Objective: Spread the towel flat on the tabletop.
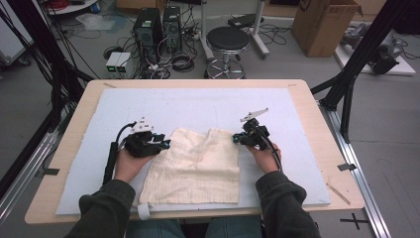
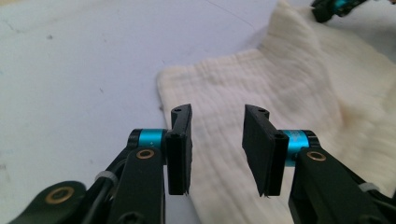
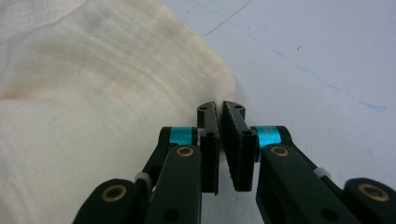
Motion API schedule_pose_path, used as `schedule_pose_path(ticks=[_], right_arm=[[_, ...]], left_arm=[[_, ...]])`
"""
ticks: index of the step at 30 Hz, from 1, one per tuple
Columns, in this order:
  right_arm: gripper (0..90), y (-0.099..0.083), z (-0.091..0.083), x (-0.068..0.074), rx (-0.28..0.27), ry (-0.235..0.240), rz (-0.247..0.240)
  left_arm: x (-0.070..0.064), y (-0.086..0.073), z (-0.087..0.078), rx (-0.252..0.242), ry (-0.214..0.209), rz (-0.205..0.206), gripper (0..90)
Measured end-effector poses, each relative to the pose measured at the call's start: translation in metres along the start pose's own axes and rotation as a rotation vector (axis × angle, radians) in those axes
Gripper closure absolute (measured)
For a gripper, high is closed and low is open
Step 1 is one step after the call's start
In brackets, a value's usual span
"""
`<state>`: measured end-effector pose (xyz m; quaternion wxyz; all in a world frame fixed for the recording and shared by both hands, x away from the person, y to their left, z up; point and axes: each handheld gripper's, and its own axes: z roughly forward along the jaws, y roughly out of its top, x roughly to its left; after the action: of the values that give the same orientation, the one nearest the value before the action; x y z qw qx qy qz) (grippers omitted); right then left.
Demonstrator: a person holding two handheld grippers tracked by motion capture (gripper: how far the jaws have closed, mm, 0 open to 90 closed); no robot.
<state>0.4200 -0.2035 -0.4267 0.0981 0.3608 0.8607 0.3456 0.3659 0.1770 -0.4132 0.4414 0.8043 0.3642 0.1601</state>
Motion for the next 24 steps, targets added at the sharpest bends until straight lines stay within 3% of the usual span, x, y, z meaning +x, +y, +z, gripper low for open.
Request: schedule_pose_path(ticks=[3,8,11,14,17,18,21,24], right_arm=[[84.9,-0.005,-0.002,-0.005,-0.02,0.012,0.027],[84.9,-0.011,-0.001,-0.007,-0.027,0.022,0.023],[84.9,-0.011,0.0,-0.006,-0.041,0.039,0.027],[85.0,-0.011,0.002,-0.007,-0.047,0.042,0.018],[84.9,-0.011,0.002,-0.008,-0.045,0.045,0.016],[85.0,-0.011,0.003,-0.009,-0.047,0.041,0.013],[85.4,-0.01,0.004,-0.009,-0.045,0.039,0.012],[85.7,-0.009,0.004,-0.01,-0.039,0.029,0.005]], left_arm=[[0.006,0.01,0.017,0.005,0.015,-0.018,63.6],[0.016,0.017,0.045,0.074,0.055,-0.047,63.2],[0.02,0.015,0.054,0.063,0.081,-0.096,62.6],[0.023,0.011,0.06,0.109,0.107,-0.08,65.0],[0.022,0.01,0.062,0.114,0.098,-0.068,67.9],[0.02,0.01,0.063,0.109,0.082,-0.065,79.6],[0.015,0.011,0.065,0.111,0.088,-0.019,87.1],[0.017,0.011,0.063,0.104,0.099,-0.042,87.7]])
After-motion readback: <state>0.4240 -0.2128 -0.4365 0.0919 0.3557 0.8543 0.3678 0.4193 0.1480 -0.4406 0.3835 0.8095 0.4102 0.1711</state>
